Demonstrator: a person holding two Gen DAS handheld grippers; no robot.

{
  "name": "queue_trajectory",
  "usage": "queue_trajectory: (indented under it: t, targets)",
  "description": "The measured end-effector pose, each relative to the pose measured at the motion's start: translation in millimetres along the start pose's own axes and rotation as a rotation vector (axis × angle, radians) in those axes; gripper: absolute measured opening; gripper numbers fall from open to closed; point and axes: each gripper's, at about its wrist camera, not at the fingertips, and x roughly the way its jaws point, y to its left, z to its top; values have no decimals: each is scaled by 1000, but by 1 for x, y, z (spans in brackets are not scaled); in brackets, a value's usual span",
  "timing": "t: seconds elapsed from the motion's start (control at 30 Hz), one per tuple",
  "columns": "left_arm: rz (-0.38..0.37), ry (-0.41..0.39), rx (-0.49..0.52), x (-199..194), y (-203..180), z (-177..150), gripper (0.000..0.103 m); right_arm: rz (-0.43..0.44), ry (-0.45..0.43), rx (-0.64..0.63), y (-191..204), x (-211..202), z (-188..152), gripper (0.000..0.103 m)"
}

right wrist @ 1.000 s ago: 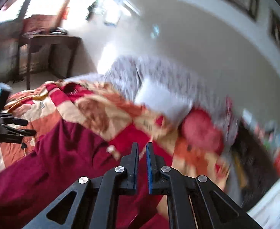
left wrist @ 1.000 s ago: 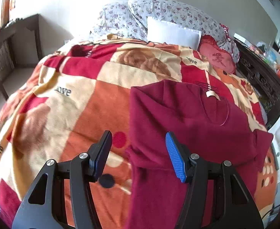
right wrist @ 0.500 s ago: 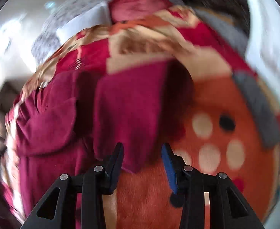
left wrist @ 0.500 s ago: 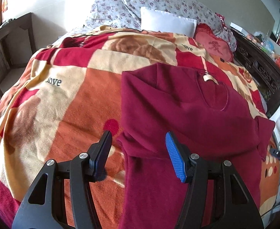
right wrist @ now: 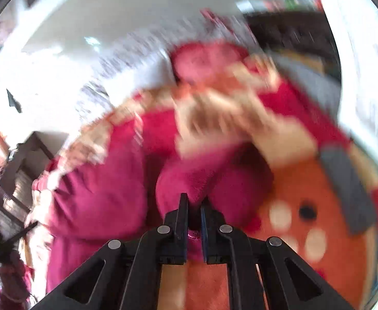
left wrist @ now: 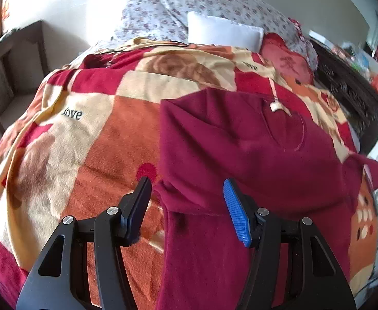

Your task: Fold small clothes

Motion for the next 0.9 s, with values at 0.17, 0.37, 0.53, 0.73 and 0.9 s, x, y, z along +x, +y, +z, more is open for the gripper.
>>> queue_trajectory:
  t: [0.17,0.37,0.53,0.73,0.9]
  targets:
    - [-23,-20,-43,-9,8,2,58,122,-125,-185,68,-46,65,7]
    - [-24,-72,-42,-32,18,7,58,456,-59,-415,175,-43,99,7]
    - [-9,-105,-76,-44,34,10,58,672,242,-483,262,51,78,7]
    - [-2,-70,-66,-36,38,8,58,682,426,-387,300,144,37,28]
    - [-51,-56,-36,-19,31,10,58,621,376,-277,249,130,27,39]
